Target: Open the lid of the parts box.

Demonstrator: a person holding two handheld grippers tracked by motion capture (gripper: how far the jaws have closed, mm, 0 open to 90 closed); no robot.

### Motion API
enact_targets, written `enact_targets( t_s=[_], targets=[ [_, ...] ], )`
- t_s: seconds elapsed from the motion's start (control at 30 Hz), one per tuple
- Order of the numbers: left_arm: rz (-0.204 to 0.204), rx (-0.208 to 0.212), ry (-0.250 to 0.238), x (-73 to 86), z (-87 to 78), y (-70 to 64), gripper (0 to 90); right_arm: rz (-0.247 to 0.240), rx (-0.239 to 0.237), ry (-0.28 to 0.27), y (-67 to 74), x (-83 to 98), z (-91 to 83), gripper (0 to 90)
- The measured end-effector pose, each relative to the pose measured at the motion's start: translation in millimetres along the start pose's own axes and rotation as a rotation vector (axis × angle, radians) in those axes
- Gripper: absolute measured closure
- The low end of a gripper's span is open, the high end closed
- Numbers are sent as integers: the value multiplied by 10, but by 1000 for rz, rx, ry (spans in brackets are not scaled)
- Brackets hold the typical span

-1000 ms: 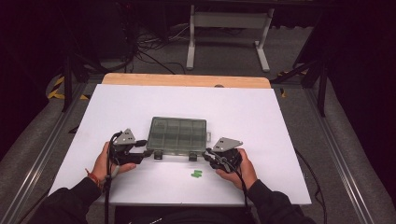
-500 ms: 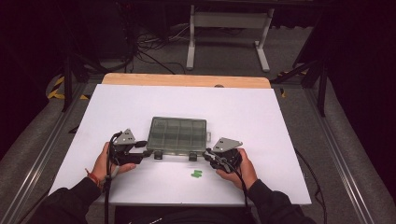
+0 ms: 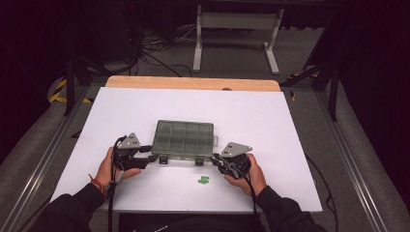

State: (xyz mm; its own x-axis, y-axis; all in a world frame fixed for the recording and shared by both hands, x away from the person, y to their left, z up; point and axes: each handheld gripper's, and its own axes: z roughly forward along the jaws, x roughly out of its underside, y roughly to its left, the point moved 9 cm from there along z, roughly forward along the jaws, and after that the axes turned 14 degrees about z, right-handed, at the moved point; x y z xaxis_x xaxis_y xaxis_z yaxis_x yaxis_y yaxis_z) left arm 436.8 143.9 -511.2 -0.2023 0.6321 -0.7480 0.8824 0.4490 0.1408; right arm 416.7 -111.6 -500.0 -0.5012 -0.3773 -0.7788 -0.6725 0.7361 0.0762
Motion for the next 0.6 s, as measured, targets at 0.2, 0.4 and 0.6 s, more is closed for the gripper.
enact_targets(
  t_s=[0.2, 0.4, 0.6],
  targets=[
    [13, 5, 3, 4, -4, -8, 546, 7, -7, 17, -18, 21, 42, 707],
    [17, 1, 7, 6, -9, -11, 561, 2, -4, 13, -29, 15, 35, 723],
    [14, 1, 3, 6, -13, -8, 561, 4, -6, 1, -31, 2, 27, 722]
  ],
)
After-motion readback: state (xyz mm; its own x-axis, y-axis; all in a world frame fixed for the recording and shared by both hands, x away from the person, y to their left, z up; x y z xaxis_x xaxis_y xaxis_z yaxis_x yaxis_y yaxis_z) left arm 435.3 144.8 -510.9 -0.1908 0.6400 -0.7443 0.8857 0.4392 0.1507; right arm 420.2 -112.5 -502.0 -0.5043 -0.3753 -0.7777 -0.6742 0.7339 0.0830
